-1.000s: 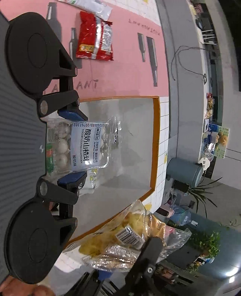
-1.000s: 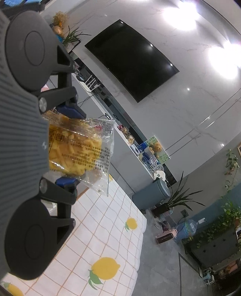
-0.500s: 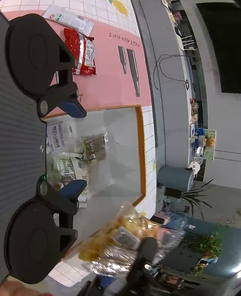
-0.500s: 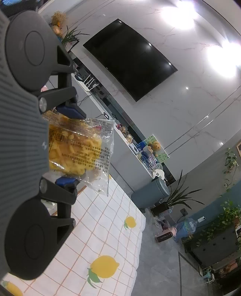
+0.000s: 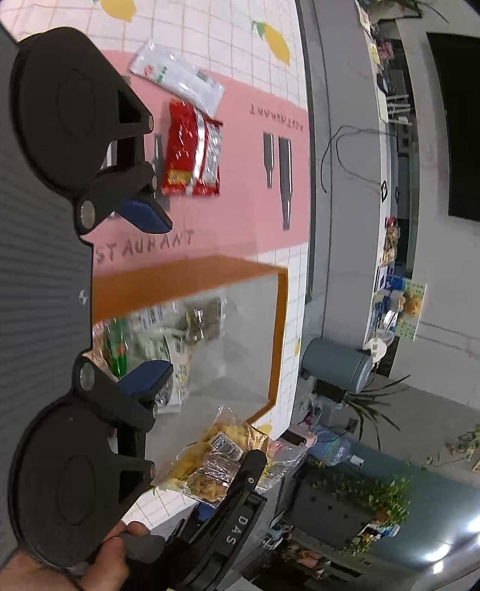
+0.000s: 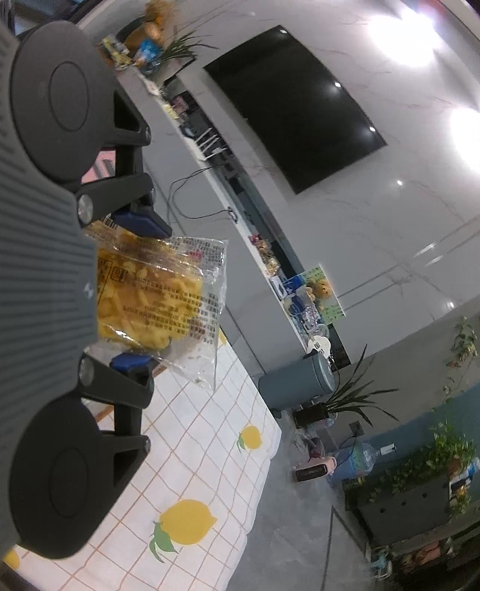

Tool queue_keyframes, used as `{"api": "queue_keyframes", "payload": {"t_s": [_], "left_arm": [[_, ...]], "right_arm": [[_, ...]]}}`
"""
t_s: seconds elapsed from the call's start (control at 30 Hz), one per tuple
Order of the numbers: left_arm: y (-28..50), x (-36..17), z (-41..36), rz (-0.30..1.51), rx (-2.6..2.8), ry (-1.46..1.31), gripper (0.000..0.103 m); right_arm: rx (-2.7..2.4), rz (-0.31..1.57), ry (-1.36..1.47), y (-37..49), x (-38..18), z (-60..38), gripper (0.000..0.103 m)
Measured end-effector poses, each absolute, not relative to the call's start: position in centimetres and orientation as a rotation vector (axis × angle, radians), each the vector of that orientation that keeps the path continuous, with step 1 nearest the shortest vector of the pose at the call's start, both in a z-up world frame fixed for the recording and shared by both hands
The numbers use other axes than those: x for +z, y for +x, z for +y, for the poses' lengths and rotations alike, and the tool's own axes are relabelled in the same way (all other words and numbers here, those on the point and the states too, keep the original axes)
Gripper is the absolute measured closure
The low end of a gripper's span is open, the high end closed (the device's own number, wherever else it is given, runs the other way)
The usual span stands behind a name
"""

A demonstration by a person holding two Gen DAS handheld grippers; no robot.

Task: Organize snacks
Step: 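Lower the yellow chip bag into the box and open the right gripper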

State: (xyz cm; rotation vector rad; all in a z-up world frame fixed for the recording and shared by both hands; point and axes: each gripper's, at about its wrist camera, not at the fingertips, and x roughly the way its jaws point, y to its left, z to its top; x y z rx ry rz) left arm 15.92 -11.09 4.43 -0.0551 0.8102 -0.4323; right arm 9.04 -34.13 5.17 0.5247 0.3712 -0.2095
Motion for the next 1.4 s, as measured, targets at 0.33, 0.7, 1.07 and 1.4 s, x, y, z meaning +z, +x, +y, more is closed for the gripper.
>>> {"api": "queue_keyframes", "payload": {"t_s": [0.33, 0.7, 1.07, 1.4], "left_arm": [[16.2, 1.2, -8.4, 0.788, -0.41, 0.023, 0.007], [18.0, -0.3, -5.4, 0.83, -0.327, -0.044, 0.007], [19.4, -1.4, -4.5, 0.876, -0.275, -0.087, 0.007], [19.2, -2.4, -5.6, 0.923, -0.31, -0.075, 0.007]], "right_arm": [[-0.146, 0.497, 0.315, 11.5, 3.4, -30.6, 0.044], [-0.172, 0.643, 0.211, 15.9, 2.6, -31.2, 0.044], [-0.177, 0.73, 0.138, 21.4, 1.7, -32.7, 0.044], [-0.191, 0.848, 0.031, 24.6, -0.7, -32.0, 0.041]]}}
